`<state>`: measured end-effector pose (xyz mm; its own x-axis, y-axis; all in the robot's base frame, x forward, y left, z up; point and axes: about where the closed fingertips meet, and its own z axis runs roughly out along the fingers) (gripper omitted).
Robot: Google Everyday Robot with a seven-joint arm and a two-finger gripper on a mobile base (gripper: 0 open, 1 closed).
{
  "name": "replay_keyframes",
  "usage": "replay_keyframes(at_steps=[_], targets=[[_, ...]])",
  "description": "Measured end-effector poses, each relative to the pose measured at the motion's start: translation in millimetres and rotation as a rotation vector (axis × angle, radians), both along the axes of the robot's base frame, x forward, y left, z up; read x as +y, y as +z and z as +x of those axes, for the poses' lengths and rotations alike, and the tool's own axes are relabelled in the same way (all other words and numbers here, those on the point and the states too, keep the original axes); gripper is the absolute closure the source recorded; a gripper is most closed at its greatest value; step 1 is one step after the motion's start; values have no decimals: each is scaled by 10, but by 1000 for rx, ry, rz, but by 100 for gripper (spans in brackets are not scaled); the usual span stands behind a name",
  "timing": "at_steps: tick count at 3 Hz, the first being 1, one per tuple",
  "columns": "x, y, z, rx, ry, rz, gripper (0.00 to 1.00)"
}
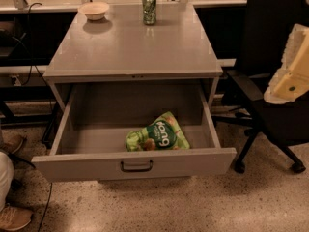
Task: Pick green rice chip bag from top drawer and place on counter
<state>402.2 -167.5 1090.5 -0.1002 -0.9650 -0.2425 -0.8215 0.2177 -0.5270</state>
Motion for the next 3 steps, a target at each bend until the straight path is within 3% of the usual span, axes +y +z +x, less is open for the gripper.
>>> replay_keyframes(at_steps=[2, 3], targets=[[13, 10, -3, -4, 3, 1, 0], [324, -345, 294, 12, 88, 92, 0]])
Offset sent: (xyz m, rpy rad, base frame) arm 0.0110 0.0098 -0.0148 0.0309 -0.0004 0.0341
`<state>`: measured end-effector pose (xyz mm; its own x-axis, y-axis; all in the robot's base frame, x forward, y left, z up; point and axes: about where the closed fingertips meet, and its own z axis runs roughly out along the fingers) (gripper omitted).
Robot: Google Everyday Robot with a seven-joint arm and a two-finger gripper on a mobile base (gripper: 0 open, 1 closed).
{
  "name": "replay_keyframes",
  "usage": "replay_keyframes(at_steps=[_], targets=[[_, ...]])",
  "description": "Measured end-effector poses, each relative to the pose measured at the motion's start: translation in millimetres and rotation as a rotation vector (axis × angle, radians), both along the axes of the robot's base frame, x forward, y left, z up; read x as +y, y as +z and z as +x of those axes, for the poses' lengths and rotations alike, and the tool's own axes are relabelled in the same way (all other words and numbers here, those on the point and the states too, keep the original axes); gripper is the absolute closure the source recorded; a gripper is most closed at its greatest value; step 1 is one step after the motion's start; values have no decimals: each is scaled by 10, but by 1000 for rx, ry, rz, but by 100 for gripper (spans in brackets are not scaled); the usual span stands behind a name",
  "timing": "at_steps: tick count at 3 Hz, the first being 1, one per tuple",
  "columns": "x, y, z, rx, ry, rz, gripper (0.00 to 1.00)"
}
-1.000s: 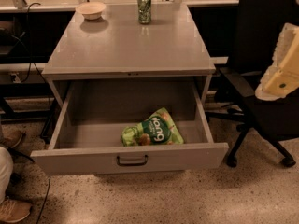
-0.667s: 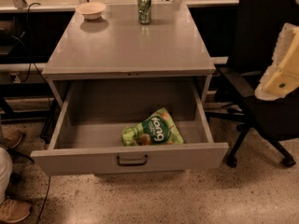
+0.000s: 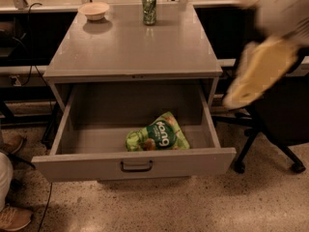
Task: Pick green rice chip bag from top drawer and place on counter
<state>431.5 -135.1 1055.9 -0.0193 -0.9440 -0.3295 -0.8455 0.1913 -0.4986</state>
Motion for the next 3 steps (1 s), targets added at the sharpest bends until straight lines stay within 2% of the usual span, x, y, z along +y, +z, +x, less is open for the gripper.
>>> replay_keyframes(at_steps=[1, 2, 3], targets=[[450, -690, 452, 64, 109, 151, 0], [975, -1232, 680, 121, 196, 240, 0], [1449, -1589, 629, 180, 307, 248, 0]])
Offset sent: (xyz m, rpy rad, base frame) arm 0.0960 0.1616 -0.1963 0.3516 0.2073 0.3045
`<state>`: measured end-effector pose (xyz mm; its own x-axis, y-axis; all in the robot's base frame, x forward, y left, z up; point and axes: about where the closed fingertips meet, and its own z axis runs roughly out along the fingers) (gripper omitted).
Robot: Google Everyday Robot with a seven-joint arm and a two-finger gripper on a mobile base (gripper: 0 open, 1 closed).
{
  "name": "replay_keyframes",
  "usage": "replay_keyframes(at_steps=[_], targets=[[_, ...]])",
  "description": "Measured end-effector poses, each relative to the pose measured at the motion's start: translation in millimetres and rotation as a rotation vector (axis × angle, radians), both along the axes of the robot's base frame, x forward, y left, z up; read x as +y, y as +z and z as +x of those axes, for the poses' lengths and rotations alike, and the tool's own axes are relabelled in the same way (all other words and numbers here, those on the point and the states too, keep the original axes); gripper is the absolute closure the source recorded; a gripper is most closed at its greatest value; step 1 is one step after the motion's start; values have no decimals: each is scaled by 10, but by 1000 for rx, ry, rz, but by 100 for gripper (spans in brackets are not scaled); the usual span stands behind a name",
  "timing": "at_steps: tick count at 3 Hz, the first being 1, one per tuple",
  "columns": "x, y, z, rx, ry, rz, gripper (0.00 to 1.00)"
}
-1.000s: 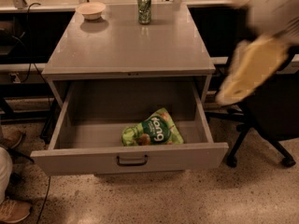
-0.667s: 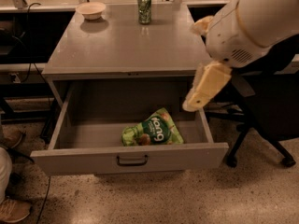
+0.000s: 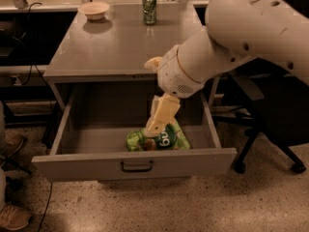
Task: Pick green rice chip bag from top drawer and place on counter
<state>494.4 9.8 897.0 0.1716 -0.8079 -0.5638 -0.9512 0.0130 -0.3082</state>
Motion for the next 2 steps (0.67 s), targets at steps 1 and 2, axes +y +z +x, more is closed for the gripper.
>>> replay_keyframes(at_steps=[1, 2], targets=[[41, -27, -10, 4, 11, 0, 0], [67, -148, 18, 4, 25, -26, 0]])
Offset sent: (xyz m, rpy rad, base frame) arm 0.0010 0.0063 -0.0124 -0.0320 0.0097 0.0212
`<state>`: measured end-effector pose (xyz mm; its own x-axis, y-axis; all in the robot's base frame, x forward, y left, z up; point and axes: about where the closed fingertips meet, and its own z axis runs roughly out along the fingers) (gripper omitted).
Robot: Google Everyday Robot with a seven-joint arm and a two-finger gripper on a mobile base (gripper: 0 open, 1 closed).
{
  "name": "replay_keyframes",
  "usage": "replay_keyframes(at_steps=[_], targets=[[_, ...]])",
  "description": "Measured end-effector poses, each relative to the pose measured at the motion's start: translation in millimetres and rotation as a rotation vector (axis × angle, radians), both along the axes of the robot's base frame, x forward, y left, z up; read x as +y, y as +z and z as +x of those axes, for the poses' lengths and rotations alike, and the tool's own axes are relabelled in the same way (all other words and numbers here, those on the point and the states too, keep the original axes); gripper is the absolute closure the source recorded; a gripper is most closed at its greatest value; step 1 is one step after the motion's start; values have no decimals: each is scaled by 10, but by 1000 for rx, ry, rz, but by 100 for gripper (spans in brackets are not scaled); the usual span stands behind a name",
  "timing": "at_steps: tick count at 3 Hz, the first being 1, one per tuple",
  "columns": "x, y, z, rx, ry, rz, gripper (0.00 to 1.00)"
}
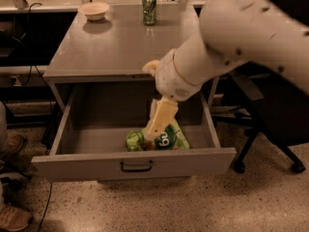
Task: Pick green rice chip bag from top drawer and place on counter
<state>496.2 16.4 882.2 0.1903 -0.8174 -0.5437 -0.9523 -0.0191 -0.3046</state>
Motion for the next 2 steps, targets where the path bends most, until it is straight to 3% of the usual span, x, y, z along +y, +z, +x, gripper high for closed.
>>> replay_keyframes(at_steps=[1, 2], targets=[[1, -418, 162, 17, 19, -25, 0], [-103, -835, 447, 8, -6, -69, 0]])
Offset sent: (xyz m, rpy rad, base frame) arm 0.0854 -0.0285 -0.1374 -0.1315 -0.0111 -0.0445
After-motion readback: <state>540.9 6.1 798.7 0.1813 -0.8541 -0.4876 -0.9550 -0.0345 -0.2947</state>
